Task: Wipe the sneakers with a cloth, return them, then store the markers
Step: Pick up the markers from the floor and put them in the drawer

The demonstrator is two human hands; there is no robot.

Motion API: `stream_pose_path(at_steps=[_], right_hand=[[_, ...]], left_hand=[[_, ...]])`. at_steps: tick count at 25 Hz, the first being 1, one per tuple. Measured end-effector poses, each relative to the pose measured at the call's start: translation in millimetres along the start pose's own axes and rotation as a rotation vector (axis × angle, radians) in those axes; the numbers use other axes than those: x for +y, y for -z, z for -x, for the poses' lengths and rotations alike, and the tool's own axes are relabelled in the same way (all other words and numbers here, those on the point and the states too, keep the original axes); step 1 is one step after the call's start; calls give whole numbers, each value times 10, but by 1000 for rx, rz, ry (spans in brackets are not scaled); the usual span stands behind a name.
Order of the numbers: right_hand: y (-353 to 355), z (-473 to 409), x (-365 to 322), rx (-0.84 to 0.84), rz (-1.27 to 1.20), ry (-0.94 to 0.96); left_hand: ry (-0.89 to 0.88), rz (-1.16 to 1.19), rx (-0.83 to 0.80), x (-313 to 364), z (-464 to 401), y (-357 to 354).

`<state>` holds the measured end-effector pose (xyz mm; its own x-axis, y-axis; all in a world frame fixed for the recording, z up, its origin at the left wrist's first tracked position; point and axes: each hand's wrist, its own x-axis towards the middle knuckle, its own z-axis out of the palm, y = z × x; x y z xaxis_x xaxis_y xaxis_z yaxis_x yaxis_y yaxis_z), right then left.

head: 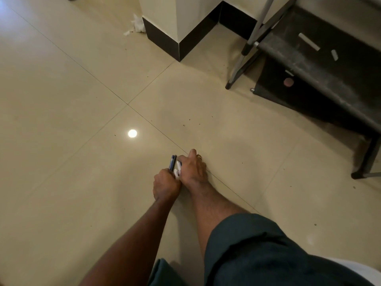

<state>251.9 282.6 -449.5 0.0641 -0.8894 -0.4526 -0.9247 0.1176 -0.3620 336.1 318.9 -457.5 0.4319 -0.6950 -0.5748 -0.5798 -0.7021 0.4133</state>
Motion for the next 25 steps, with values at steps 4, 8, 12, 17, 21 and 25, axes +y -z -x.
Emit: stream_pose_path(at_steps=[4,8,12,17,21,25], right_hand=[[0,2,-25,28,2,41],[-49,37,-17,29,-60,170],[-62,26,-10,93,-382,-22],[71,-16,69,66,-827,-302],[58,37,28,49,-957,-365],[60,23,-44,118,-839,-341]], left_hand=[[-55,207,102,-76,28,19],[-60,391,81,-71,-5,30],[6,530,-11,-144,-41,-8],[-12,718,-140,-99,-7,62],[-25,770,-163,-101,6,155],[31,864,-56,-198,-104,306]])
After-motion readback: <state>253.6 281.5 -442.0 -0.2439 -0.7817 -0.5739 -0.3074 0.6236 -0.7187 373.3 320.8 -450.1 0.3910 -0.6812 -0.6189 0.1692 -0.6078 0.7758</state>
